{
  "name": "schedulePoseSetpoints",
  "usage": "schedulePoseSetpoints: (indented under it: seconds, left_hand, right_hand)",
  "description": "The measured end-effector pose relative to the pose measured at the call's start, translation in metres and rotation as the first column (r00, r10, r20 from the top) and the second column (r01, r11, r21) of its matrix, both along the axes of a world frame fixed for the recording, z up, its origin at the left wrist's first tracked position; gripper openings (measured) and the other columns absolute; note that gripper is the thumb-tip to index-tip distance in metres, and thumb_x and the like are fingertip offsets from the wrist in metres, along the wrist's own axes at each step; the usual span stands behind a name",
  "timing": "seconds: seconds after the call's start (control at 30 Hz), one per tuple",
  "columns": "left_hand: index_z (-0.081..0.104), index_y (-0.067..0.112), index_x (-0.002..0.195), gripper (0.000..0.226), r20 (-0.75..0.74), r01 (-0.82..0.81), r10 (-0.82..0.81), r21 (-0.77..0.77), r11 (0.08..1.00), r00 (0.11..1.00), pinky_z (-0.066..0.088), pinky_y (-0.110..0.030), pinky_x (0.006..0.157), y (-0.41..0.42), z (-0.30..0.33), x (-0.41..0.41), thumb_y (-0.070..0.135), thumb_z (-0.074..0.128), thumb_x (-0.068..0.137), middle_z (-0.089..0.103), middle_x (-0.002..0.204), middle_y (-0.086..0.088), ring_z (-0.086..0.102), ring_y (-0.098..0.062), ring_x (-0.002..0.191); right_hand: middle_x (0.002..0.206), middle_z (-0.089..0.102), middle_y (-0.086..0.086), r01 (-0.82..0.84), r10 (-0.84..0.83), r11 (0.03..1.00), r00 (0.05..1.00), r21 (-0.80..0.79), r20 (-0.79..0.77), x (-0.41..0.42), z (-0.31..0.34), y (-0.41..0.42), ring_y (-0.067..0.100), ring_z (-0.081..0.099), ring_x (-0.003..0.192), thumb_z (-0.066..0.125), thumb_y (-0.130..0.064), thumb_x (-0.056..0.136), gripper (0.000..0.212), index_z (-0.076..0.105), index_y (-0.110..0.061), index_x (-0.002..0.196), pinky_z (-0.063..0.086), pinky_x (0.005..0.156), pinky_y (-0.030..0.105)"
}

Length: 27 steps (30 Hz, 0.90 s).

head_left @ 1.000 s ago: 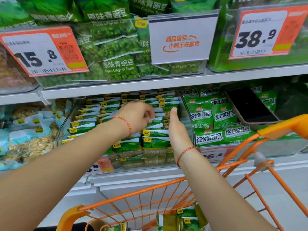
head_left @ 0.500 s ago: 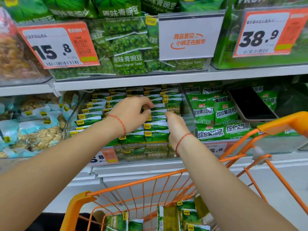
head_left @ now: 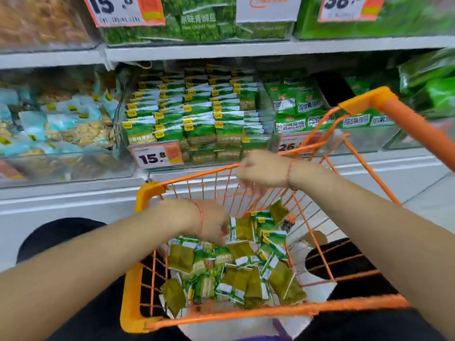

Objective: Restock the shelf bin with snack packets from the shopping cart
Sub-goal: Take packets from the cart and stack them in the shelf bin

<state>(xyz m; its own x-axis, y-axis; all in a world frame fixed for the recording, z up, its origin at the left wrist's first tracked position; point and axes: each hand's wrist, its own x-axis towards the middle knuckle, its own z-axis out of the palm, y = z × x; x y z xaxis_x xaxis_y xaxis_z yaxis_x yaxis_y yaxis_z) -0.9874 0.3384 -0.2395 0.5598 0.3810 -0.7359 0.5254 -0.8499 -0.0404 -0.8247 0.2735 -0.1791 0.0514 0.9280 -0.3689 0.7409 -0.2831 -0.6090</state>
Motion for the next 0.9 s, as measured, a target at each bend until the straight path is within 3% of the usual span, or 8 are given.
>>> schedulePoseSetpoints:
  seconds: [0.13, 0.23, 0.3, 0.4, 0.53, 0.7, 0.8, 0.9]
  left_hand:
    - [0.027, 0.014, 0.148, 0.084, -0.008, 0.183, -0.185, -0.106, 0.977, 0.983, 0.043, -0.039, 0.097, -0.032, -0.030, 0.020, 0.040, 0.072, 0.081, 0.036, 0.148, -0.008, 0.043, -0.029, 0.130]
    - [-0.002, 0.025, 0.153, 0.117, -0.056, 0.332, -0.342, -0.136, 0.933, 0.938, 0.024, -0.054, 0.113, -0.050, -0.074, 0.025, 0.048, 0.078, 0.071, -0.005, 0.159, -0.009, 0.010, -0.036, 0.145]
    - [-0.013, 0.028, 0.151, 0.126, -0.032, 0.434, -0.440, -0.115, 0.893, 0.897, 0.016, -0.061, 0.113, -0.065, -0.091, 0.028, 0.050, 0.080, 0.068, -0.022, 0.157, -0.009, -0.004, -0.040, 0.144]
    - [-0.020, 0.027, 0.149, 0.127, -0.003, 0.489, -0.492, -0.092, 0.867, 0.871, 0.008, -0.062, 0.113, -0.076, -0.114, 0.027, 0.043, 0.080, 0.071, -0.032, 0.153, -0.009, -0.015, -0.042, 0.142]
    - [-0.016, 0.026, 0.150, 0.110, 0.016, 0.459, -0.460, -0.083, 0.884, 0.888, 0.018, -0.056, 0.113, -0.075, -0.121, 0.025, 0.020, 0.071, 0.083, -0.023, 0.155, -0.015, -0.007, -0.044, 0.143]
    - [0.011, 0.034, 0.150, 0.079, 0.138, 0.433, -0.421, -0.070, 0.899, 0.897, 0.050, -0.045, 0.083, -0.053, -0.113, 0.031, 0.013, 0.059, 0.090, 0.024, 0.149, -0.022, 0.049, -0.040, 0.116]
    - [0.023, 0.029, 0.147, 0.062, 0.222, 0.435, -0.423, -0.007, 0.900, 0.879, 0.044, -0.042, 0.078, -0.051, -0.107, 0.031, 0.010, 0.049, 0.095, 0.042, 0.130, -0.020, 0.054, -0.038, 0.106]
    - [0.029, 0.027, 0.144, 0.057, 0.253, 0.415, -0.400, -0.005, 0.910, 0.881, 0.040, -0.038, 0.064, -0.051, -0.099, 0.031, 0.008, 0.049, 0.095, 0.048, 0.120, -0.017, 0.055, -0.037, 0.098]
  right_hand:
    - [0.062, 0.052, 0.008, -0.087, 0.243, 0.914, 0.899, -0.396, 0.363, 0.004, -0.056, -0.021, 0.019, 0.046, 0.054, 0.042, -0.016, 0.095, 0.030, 0.049, -0.009, 0.067, 0.042, 0.054, 0.030]
    - [0.067, 0.048, 0.006, -0.073, 0.414, 0.816, 0.766, -0.574, 0.491, 0.012, -0.109, -0.034, 0.022, 0.047, 0.061, 0.054, -0.019, 0.089, 0.028, 0.046, -0.011, 0.063, 0.044, 0.063, 0.035]
    - [0.100, 0.062, 0.007, -0.076, 0.505, 0.710, 0.749, -0.700, 0.430, 0.012, -0.135, -0.044, 0.028, 0.060, 0.092, 0.065, -0.032, 0.085, 0.025, 0.061, -0.008, 0.090, 0.050, 0.082, 0.039]
    - [0.140, 0.048, 0.007, -0.098, 0.528, 0.620, 0.786, -0.779, 0.322, 0.007, -0.152, -0.052, 0.028, 0.052, 0.121, 0.069, -0.046, 0.081, 0.074, 0.044, -0.006, 0.138, 0.045, 0.099, 0.041]
    - [0.143, 0.044, 0.008, -0.162, 0.563, 0.629, 0.770, -0.760, 0.301, 0.004, -0.164, -0.057, 0.026, 0.050, 0.124, 0.063, -0.058, 0.081, 0.091, 0.030, -0.003, 0.146, 0.044, 0.097, 0.037]
    - [0.136, 0.049, 0.009, -0.224, 0.711, 0.536, 0.639, -0.814, 0.293, -0.005, -0.160, -0.064, 0.029, 0.050, 0.120, 0.060, -0.056, 0.085, 0.080, 0.032, -0.010, 0.144, 0.044, 0.087, 0.040]
    - [0.107, 0.065, 0.004, -0.315, 0.721, 0.554, 0.644, -0.771, 0.255, -0.009, -0.162, -0.062, 0.022, 0.058, 0.088, 0.060, -0.054, 0.085, 0.059, 0.061, -0.008, 0.121, 0.044, 0.062, 0.027]
    - [0.083, 0.060, 0.002, -0.367, 0.736, 0.525, 0.648, -0.768, 0.193, -0.019, -0.151, -0.061, 0.014, 0.048, 0.066, 0.061, -0.039, 0.090, 0.040, 0.066, -0.005, 0.109, 0.043, 0.060, 0.024]
